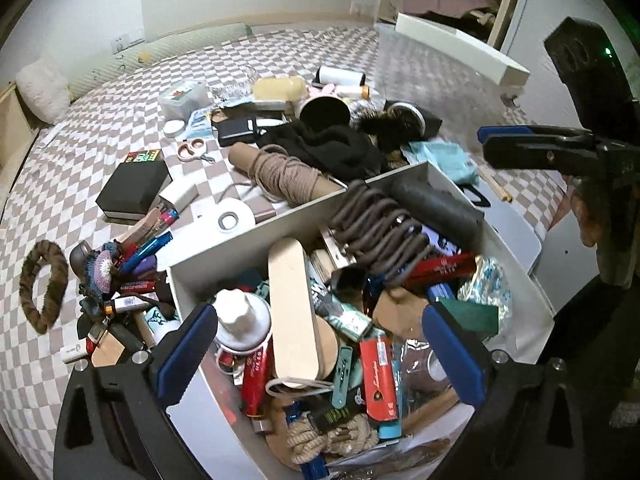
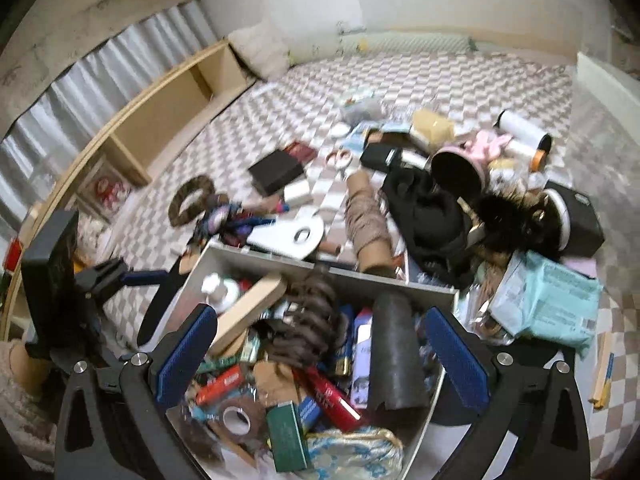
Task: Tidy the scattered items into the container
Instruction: 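Raise both open tools out of the white box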
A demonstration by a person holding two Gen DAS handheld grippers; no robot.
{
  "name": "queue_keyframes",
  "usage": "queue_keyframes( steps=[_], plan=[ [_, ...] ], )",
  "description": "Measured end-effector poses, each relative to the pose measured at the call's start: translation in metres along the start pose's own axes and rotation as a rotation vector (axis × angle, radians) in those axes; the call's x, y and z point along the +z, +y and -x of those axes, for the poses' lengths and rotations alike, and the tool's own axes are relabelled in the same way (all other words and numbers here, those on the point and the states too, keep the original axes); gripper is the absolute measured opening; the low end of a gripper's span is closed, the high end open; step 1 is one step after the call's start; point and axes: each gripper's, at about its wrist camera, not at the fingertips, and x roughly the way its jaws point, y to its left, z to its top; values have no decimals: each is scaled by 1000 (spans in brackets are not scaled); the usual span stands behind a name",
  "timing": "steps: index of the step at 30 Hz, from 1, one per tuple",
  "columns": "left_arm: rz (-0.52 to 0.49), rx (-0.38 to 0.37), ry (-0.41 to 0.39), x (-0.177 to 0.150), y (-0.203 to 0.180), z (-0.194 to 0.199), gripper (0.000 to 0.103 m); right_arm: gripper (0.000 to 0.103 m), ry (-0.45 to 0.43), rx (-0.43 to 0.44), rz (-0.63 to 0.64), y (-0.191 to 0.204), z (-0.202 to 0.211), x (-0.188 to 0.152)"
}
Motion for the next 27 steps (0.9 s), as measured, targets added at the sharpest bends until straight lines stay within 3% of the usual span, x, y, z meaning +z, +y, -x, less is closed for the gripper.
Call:
queue_keyframes(
  steps=[7,9,14,19,27],
  plan=[
    [81,-54,7,5,15,1,103,103,-41,-104,-200,-21,12,8],
    [87,-36,-8,6,18,4,103,103,-65,-123,-248,-31,16,9],
    [71,35,-34,6,18,9,103,103,-204,-179,-203,-45,36,12],
    [131,-7,-34,7,32,11,103,103,-314,-248,-162,-63,59,10],
    [281,-28,-34,6,68,14,103,103,-290,-328,-171,-107,65,5]
  ],
)
